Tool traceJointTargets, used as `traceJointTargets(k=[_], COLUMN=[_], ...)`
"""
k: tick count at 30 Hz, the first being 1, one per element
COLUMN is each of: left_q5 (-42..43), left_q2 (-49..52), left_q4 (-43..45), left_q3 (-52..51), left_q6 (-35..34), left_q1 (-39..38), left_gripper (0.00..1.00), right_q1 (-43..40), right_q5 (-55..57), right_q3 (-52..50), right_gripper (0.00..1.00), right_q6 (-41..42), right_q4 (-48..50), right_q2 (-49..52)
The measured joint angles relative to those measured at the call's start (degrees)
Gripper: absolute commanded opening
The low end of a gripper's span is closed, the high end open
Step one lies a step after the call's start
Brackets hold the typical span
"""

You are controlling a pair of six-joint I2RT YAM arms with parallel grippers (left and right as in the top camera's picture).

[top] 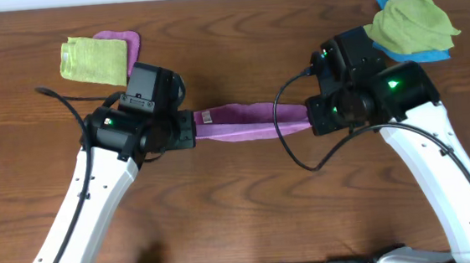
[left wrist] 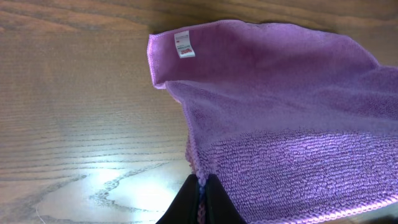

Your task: Fold the cloth

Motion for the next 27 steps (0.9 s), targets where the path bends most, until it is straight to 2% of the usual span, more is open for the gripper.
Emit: traceJointTargets(k=[10,11,12,13,15,16,27], left_q5=[4.2,4.8,5.2,5.2,5.3,5.3,5.4], left_q2=[0.0,0.0,0.0,0.0,0.0,0.0,0.0], left_q4=[-6.8,-7.9,-8.7,-9.5,-10.7,-10.8,-10.7], left_q3=[0.0,0.0,0.0,0.0,0.0,0.0,0.0], left_q6=[-0.3,-0.4,-0.4,-0.4,-0.3,-0.7,-1.3], left_q1=[0.0,0.0,0.0,0.0,0.1,0.1,0.1], left_gripper=[0.06,0.06,0.06,0.18,0.88,0.95,0.95], right_q1=[0.2,0.2,0.2,0.2,0.2,0.2,0.2], right_q5=[-3.8,-4.3,-4.8,-4.7,-4.4,-4.3,-3.0], right_q3=[-0.1,-0.1,-0.1,-0.1,-0.1,-0.1,-0.1], right_gripper=[0.01,0.28,0.68,0.97,0.99,0.99,0.99], right_q6=[0.7,0.7,1.0,1.0,1.1,1.1,1.0], right_q4=[-13.2,-14.8,-16.3,-17.6,-19.8,-20.1,-17.2], right_q2=[0.0,0.0,0.0,0.0,0.0,0.0,0.0])
